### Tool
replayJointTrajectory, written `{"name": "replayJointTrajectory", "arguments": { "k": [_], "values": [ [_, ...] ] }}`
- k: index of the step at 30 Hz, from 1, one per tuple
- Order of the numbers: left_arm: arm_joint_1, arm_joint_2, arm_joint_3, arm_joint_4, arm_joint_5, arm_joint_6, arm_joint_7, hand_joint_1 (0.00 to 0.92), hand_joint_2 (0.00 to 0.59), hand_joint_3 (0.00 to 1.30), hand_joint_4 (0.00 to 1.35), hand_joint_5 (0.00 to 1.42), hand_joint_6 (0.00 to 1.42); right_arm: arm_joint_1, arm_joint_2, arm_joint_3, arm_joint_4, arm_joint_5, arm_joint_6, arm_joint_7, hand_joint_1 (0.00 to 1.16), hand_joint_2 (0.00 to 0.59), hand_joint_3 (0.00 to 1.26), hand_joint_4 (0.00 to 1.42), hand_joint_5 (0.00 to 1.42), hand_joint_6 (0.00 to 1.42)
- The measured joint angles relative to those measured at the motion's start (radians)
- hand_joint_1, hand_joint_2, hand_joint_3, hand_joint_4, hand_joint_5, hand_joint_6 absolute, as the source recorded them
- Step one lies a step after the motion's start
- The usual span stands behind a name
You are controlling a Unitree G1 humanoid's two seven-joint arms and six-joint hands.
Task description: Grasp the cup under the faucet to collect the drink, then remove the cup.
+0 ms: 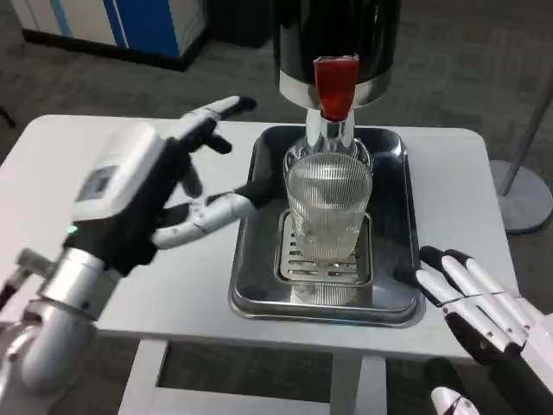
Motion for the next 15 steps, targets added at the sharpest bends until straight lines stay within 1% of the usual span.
{"name": "replayJointTrajectory", "arguments": {
  "k": [2, 3, 4, 6, 7, 8, 10, 11, 12, 13, 15],
  "values": [
    [0.014, 0.016, 0.049, -0.010, -0.057, -0.027, -0.015, 0.000, 0.128, 0.37, 0.40, 0.51, 0.90, -0.002, 0.001, 0.000, 0.002, 0.000, 0.000, 0.000, 0.00, 0.536, 0.10, 0.00, 0.00, 0.11],
    [0.018, 0.023, 0.078, -0.013, -0.106, -0.049, -0.035, 0.000, 0.129, 0.38, 0.41, 0.51, 0.88, -0.006, 0.003, 0.001, 0.002, 0.000, 0.000, 0.000, 0.00, 0.536, 0.10, 0.00, 0.00, 0.11],
    [0.018, 0.038, 0.116, -0.013, -0.186, -0.071, -0.073, 0.000, 0.134, 0.37, 0.41, 0.51, 0.86, -0.010, 0.004, 0.002, 0.003, 0.000, 0.000, 0.000, 0.00, 0.536, 0.10, 0.00, 0.00, 0.11],
    [0.007, 0.061, 0.172, -0.002, -0.335, -0.091, -0.178, 0.000, 0.142, 0.36, 0.41, 0.51, 0.84, -0.018, 0.005, 0.006, 0.005, 0.000, 0.001, 0.000, 0.00, 0.536, 0.10, 0.00, 0.00, 0.11],
    [0.002, 0.066, 0.180, 0.004, -0.382, -0.093, -0.215, 0.000, 0.144, 0.35, 0.40, 0.50, 0.81, -0.023, 0.006, 0.008, 0.005, 0.000, 0.001, 0.000, 0.00, 0.536, 0.10, 0.00, 0.00, 0.11],
    [-0.015, 0.075, 0.193, 0.018, -0.469, -0.084, -0.306, 0.000, 0.141, 0.32, 0.36, 0.45, 0.76, -0.030, 0.007, 0.014, 0.005, 0.000, 0.003, 0.000, 0.00, 0.536, 0.10, 0.00, 0.00, 0.11],
    [-0.056, 0.087, 0.214, 0.025, -0.608, -0.035, -0.441, 0.000, 0.143, 0.27, 0.28, 0.36, 0.63, -0.039, 0.011, 0.023, 0.006, -0.001, 0.006, 0.000, 0.00, 0.536, 0.10, 0.00, 0.00, 0.11],
    [-0.091, 0.099, 0.223, 0.025, -0.690, 0.023, -0.531, 0.000, 0.144, 0.25, 0.24, 0.31, 0.57, -0.048, 0.013, 0.029, 0.006, -0.002, 0.012, 0.000, 0.00, 0.536, 0.10, 0.00, 0.00, 0.11],
    [-0.108, 0.102, 0.227, 0.021, -0.732, 0.058, -0.573, 0.000, 0.144, 0.23, 0.22, 0.30, 0.53, -0.052, 0.015, 0.032, 0.006, -0.002, 0.014, 0.000, 0.00, 0.536, 0.10, 0.00, 0.00, 0.11],
    [-0.134, 0.106, 0.233, 0.016, -0.798, 0.128, -0.633, 0.000, 0.146, 0.23, 0.22, 0.29, 0.51, -0.056, 0.017, 0.036, 0.006, -0.004, 0.017, 0.000, 0.00, 0.536, 0.10, 0.00, 0.00, 0.11],
    [-0.164, 0.108, 0.242, 0.004, -0.875, 0.242, -0.704, 0.000, 0.146, 0.22, 0.21, 0.29, 0.50, -0.062, 0.019, 0.045, 0.006, -0.008, 0.022, 0.000, 0.00, 0.536, 0.10, 0.00, 0.00, 0.11]
  ]
}}
